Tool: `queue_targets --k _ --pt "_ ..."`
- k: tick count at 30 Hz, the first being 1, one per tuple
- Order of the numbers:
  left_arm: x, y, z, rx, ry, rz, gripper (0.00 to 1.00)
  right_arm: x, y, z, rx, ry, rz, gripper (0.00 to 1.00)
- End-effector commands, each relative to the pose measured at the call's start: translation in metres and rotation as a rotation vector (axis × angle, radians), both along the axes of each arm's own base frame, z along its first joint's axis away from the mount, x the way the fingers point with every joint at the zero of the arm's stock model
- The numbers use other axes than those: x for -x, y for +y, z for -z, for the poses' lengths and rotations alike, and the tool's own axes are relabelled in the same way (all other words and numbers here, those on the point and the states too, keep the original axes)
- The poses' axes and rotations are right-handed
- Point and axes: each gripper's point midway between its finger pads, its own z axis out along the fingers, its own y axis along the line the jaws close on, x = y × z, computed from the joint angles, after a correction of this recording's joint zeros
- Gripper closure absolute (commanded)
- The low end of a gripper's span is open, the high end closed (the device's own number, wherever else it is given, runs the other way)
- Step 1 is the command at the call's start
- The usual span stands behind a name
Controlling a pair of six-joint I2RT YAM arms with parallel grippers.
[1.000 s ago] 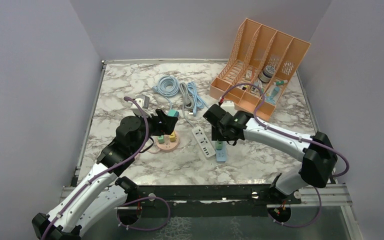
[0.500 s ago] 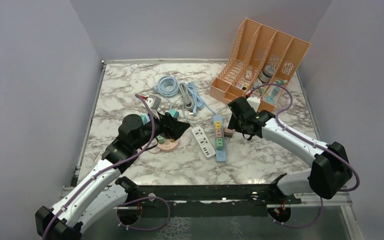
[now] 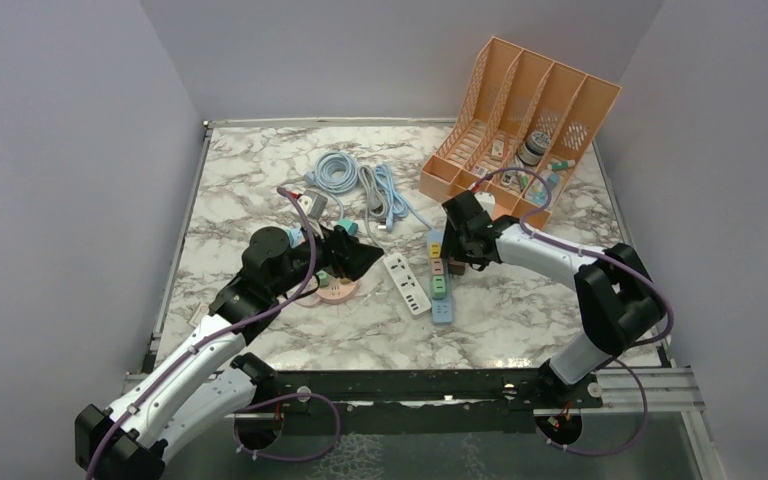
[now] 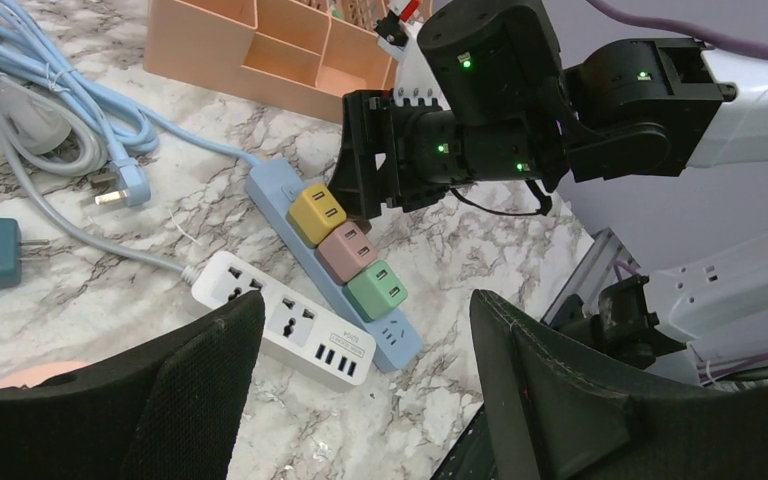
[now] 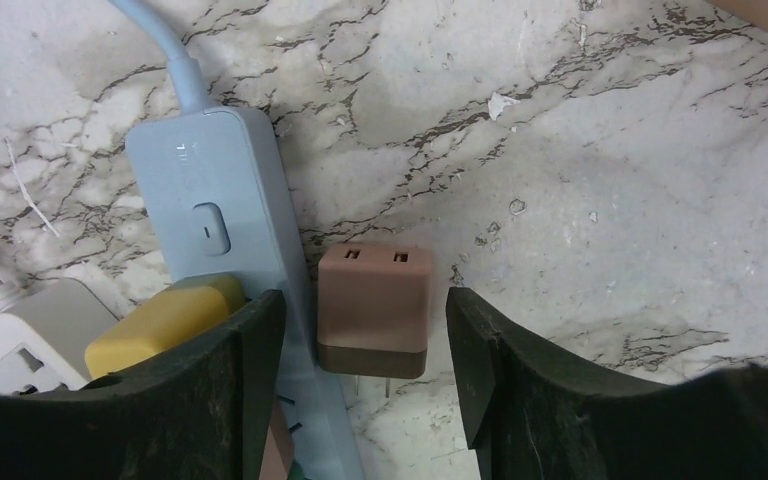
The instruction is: Insert the plug
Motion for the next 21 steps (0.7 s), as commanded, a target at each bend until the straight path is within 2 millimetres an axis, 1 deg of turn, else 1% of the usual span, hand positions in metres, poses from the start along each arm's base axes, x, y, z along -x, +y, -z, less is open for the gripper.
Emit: queue_targets --k 1,4,8,13,17,21 --pt "-0.005 0.001 -0.005 0.003 -0.038 -0.013 0.23 -0.011 0.002 0.002 0.012 -0.021 0.000 0.41" --pt "-0.007 0.003 -0.003 -0.004 -0.036 -0.026 0.23 -0.007 -0.004 0.007 0.032 -0.011 0.001 0.46" --pt "-0.008 0.003 -0.002 -0.011 -0.035 -0.029 0.23 -0.002 -0.008 0.009 0.035 -0.007 0.008 0.48" --pt "-0.011 0.002 0.002 -0.025 -0.022 -0.031 0.23 0.002 -0.015 0.012 0.039 -0.004 0.033 0.48" --pt "-0.011 0.003 0.002 -0.032 -0.019 -0.035 0.23 0.005 -0.025 0.009 0.059 -0.023 0.075 0.48" --pt "-0.012 0.004 0.001 -0.030 -0.026 -0.047 0.23 0.005 -0.029 0.004 0.061 -0.050 0.077 0.48"
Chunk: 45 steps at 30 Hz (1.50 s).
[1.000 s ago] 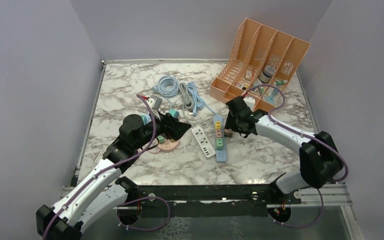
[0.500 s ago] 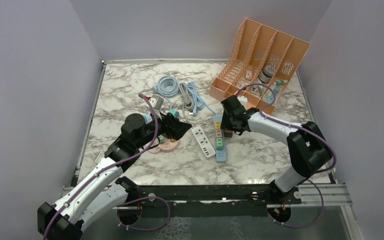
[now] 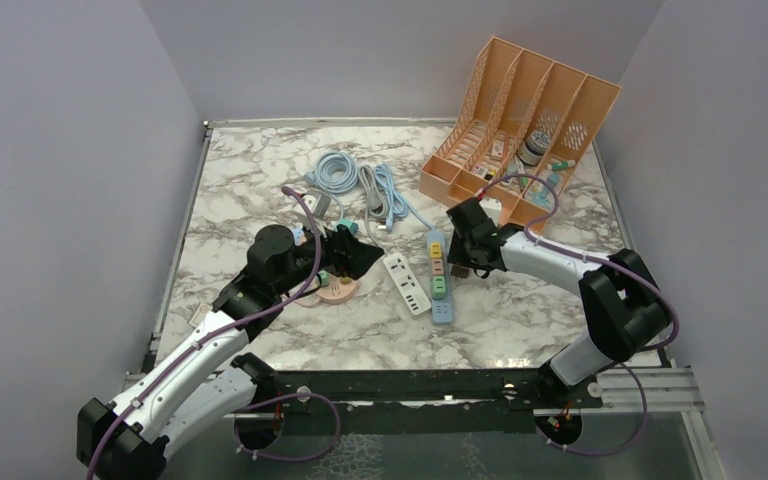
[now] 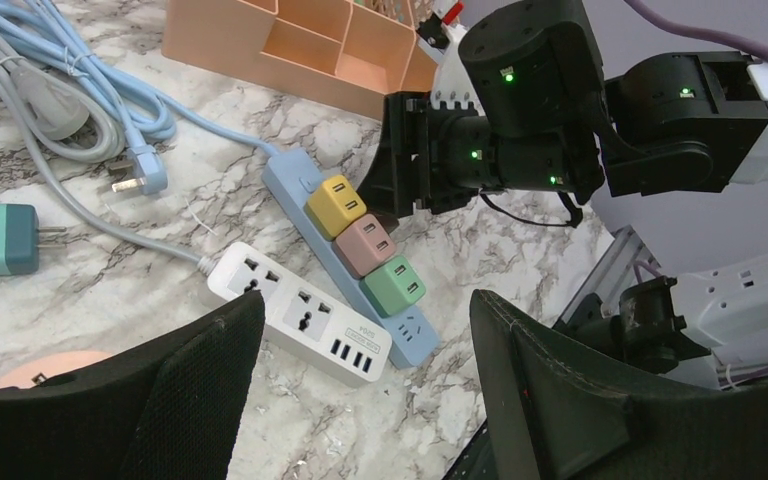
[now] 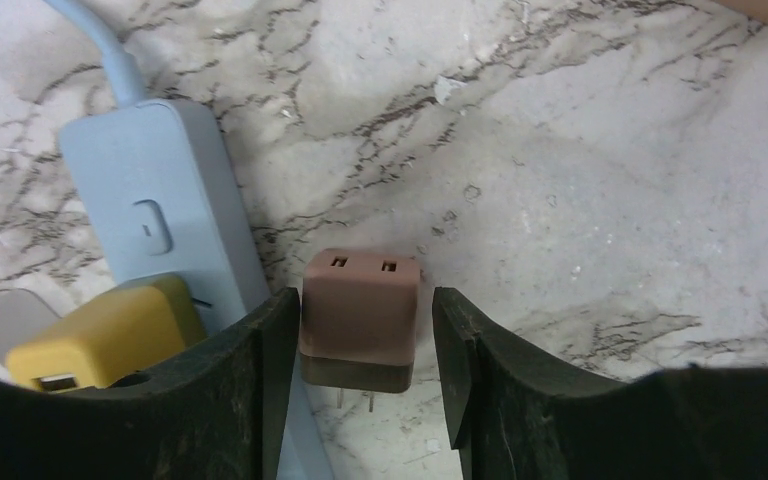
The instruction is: Insert the plug
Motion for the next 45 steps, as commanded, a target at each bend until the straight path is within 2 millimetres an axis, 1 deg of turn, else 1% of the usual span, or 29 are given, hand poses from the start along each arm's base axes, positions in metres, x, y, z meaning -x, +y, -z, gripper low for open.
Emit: queue_targets --k 1,4,7,10,12,14,17,20,25,28,31,34,37,42,45 --pt "-0.006 0.004 -0.010 0.003 -0.047 -0.030 0.23 0.002 -0.016 -0.004 0.044 -0.028 0.031 0.48" --pt "-0.007 0.004 -0.011 0.003 -0.052 -0.034 0.23 0.001 -0.006 0.000 0.000 -0.022 -0.030 0.46" --pt "-0.008 0.004 -0.011 0.009 -0.057 -0.037 0.23 0.004 0.001 0.008 -0.039 0.007 -0.075 0.44" --pt "-0.007 0.003 -0.011 0.013 -0.056 -0.027 0.23 0.006 0.000 0.016 -0.044 0.027 -0.073 0.45" --pt "-0.006 0.002 -0.010 0.011 -0.044 -0.020 0.23 0.007 0.000 0.017 -0.052 0.025 -0.070 0.50" --pt "-0.005 0.001 -0.008 0.020 -0.028 -0.017 0.23 0.007 0.001 0.016 -0.063 0.017 -0.069 0.56" --pt "-0.003 -0.002 -0.005 0.042 0.004 -0.013 0.23 0.005 0.002 0.008 -0.082 -0.007 -0.051 0.65" --pt "-0.005 -0.004 0.001 0.064 0.049 -0.024 0.23 0.001 0.006 -0.014 -0.152 -0.072 -0.017 0.68" --pt "-0.013 -0.014 0.016 0.055 0.114 -0.044 0.23 -0.005 0.022 -0.062 -0.345 -0.182 0.052 0.69" --pt "-0.018 -0.029 0.023 0.057 0.128 -0.045 0.23 -0.005 0.032 -0.089 -0.479 -0.223 0.099 0.69" --pt "-0.018 -0.051 0.021 0.060 0.100 -0.035 0.23 -0.001 0.040 -0.110 -0.621 -0.240 0.153 0.69" --pt "-0.020 -0.071 0.014 0.062 0.060 -0.056 0.23 0.003 0.047 -0.126 -0.757 -0.247 0.208 0.69" --pt "-0.024 -0.083 0.007 0.103 0.024 -0.083 0.23 0.006 0.052 -0.140 -0.859 -0.241 0.247 0.68" --pt "-0.034 -0.103 -0.002 0.177 -0.014 -0.096 0.23 0.014 0.056 -0.162 -0.982 -0.234 0.271 0.68" --pt "-0.038 -0.117 -0.001 0.183 -0.017 -0.081 0.23 0.018 0.058 -0.171 -1.024 -0.233 0.265 0.68"
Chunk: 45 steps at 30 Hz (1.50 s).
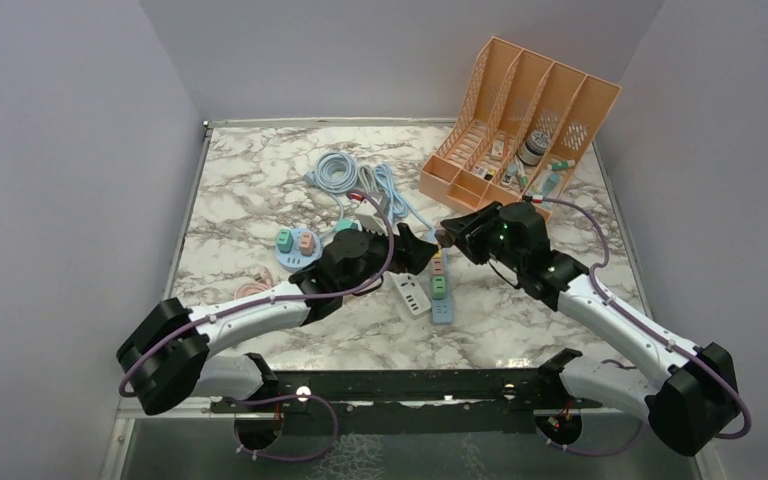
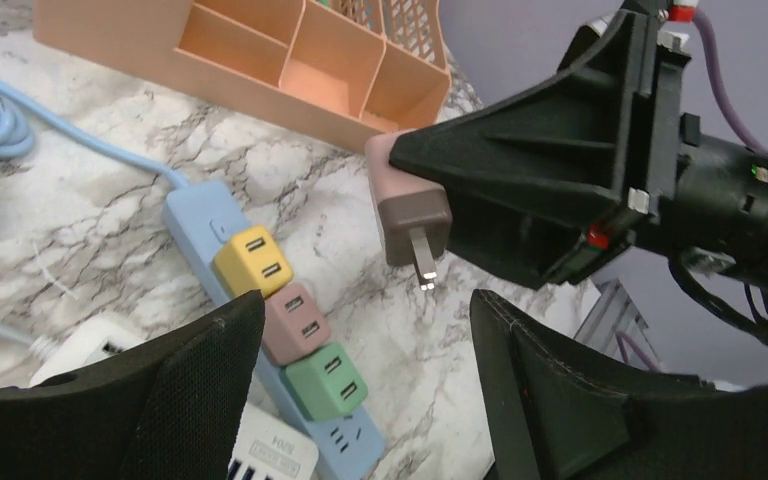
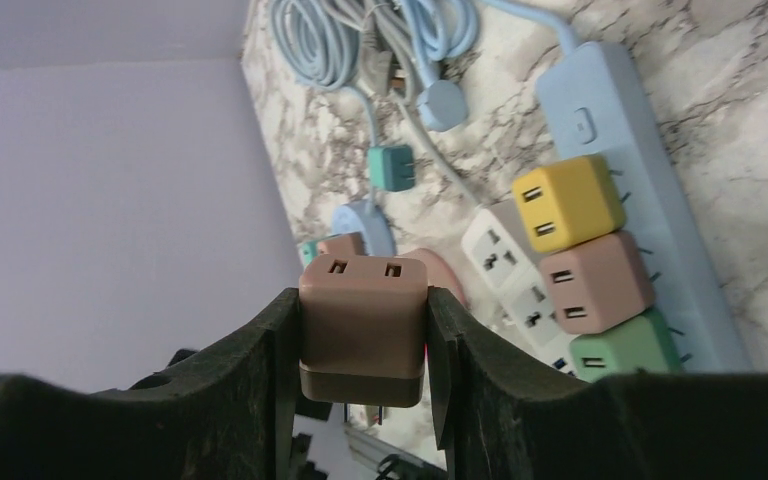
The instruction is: Insert the plug
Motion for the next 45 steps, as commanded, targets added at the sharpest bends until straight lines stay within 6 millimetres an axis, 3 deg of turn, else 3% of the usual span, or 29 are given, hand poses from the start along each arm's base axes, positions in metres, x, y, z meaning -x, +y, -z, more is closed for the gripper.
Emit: queue_targets --k 1,6,9,13,17,20,22,23,24,26,29,37,45 --pt "-0.018 -0.023 -0.039 0.122 -0.087 -0.036 0.23 0.004 0.009 -0.028 -0.149 -0.024 -0.004 0.68" --pt "-0.018 -0.043 -0.044 0.153 -0.104 -0.001 0.24 0.008 0.010 -0.029 -0.175 -0.012 -0.014 0.68" --pt "-0.022 -0.049 -0.044 0.155 -0.103 -0.008 0.30 0.010 0.014 -0.028 -0.195 -0.004 -0.028 0.68" --pt "-0.030 -0.046 -0.038 0.151 -0.091 -0.063 0.53 0.012 0.016 -0.024 -0.203 0.011 -0.038 0.68" --pt "-0.031 -0.044 -0.033 0.140 -0.090 -0.075 0.68 0.013 0.017 -0.021 -0.199 0.014 -0.044 0.67" --pt "-0.030 -0.045 -0.031 0.130 -0.095 -0.063 0.80 0.014 0.017 -0.021 -0.184 -0.003 -0.063 0.59" --pt "-0.029 -0.045 -0.029 0.117 -0.104 -0.056 0.85 0.013 0.017 -0.024 -0.151 -0.033 -0.082 0.45" --pt "-0.028 -0.044 -0.029 0.112 -0.111 -0.052 0.86 0.013 0.015 -0.024 -0.124 -0.041 -0.088 0.30" --pt "-0.027 -0.043 -0.030 0.110 -0.119 -0.045 0.87 0.012 0.013 -0.022 -0.091 -0.044 -0.087 0.23" --pt "-0.023 -0.041 -0.032 0.101 -0.135 -0.024 0.87 0.011 0.006 -0.023 -0.021 -0.067 -0.088 0.19" --pt "-0.014 -0.038 -0.034 0.103 -0.139 0.037 0.87 0.013 -0.001 -0.035 0.051 -0.149 -0.116 0.18" --pt "0.011 -0.023 -0.034 0.129 -0.062 0.213 0.88 0.038 -0.003 -0.094 0.190 -0.522 -0.313 0.18" --pt "0.037 -0.006 -0.057 0.173 -0.022 0.358 0.88 0.081 0.005 -0.102 0.325 -0.740 -0.603 0.19"
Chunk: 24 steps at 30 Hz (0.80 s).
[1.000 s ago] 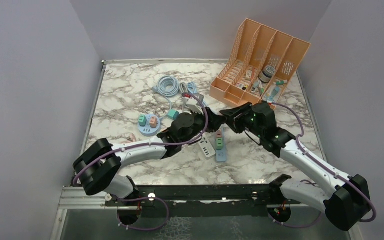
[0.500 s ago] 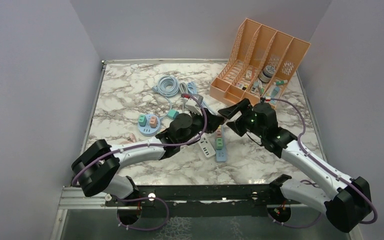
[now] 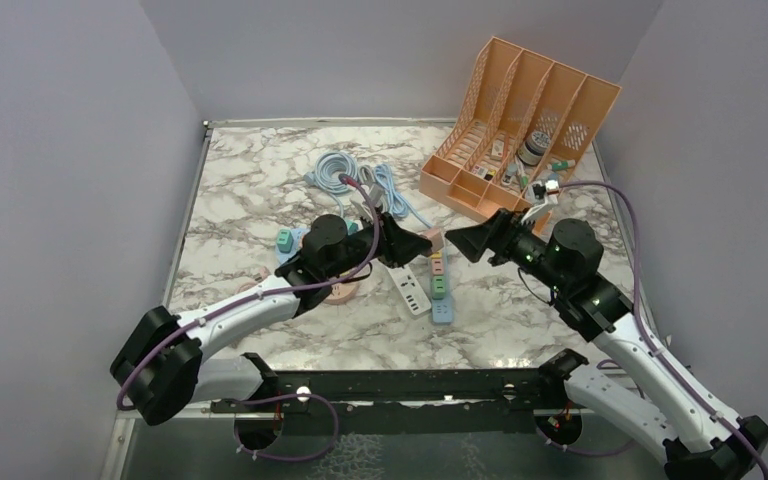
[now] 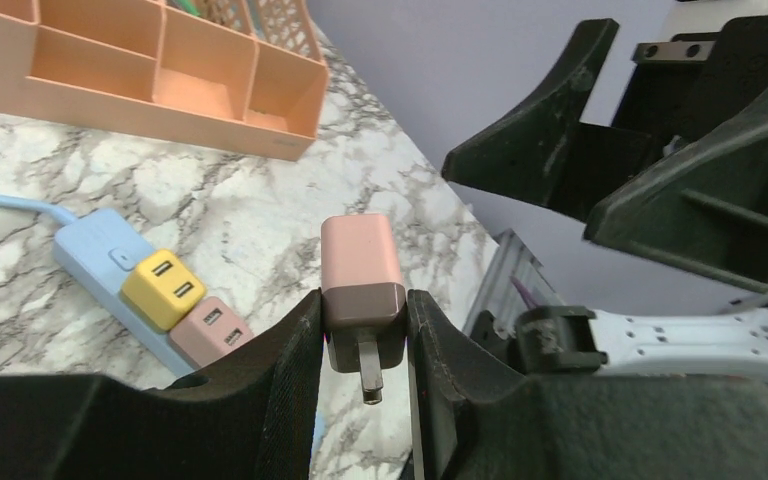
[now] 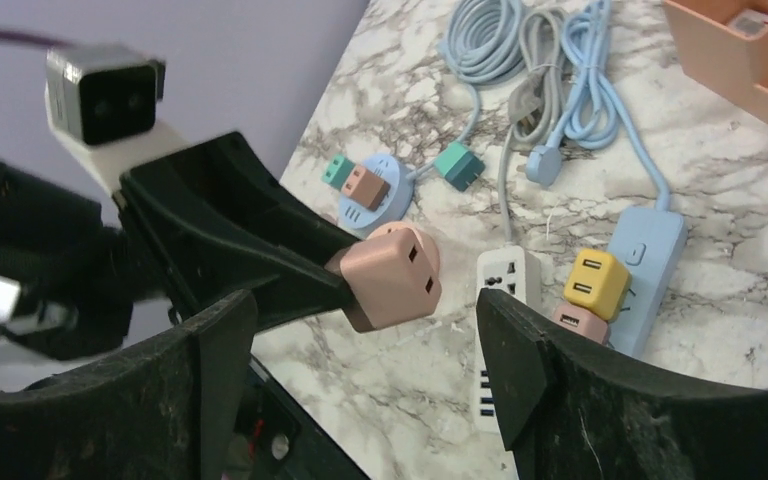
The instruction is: Insert the plug
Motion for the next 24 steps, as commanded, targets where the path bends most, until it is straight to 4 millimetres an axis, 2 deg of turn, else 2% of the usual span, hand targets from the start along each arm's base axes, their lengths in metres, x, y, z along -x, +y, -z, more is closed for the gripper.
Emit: queue_targets --k 1,10,16,24 --pt "0.033 0.005 -0.026 0.047 0.004 0.167 0.88 0.030 0.013 -0.010 0.113 -0.171 -0.230 0.20" --pt "0.072 0.008 -0.065 0.107 0.013 0.367 0.88 0.089 0.041 -0.024 0.033 -0.312 -0.624 0.24" --pt "0.088 0.015 -0.088 0.143 -0.031 0.420 0.88 0.083 0.042 -0.024 0.001 -0.265 -0.593 0.30" --pt "0.099 0.020 -0.103 0.160 -0.079 0.454 0.88 0.096 0.050 -0.024 -0.089 -0.230 -0.679 0.38"
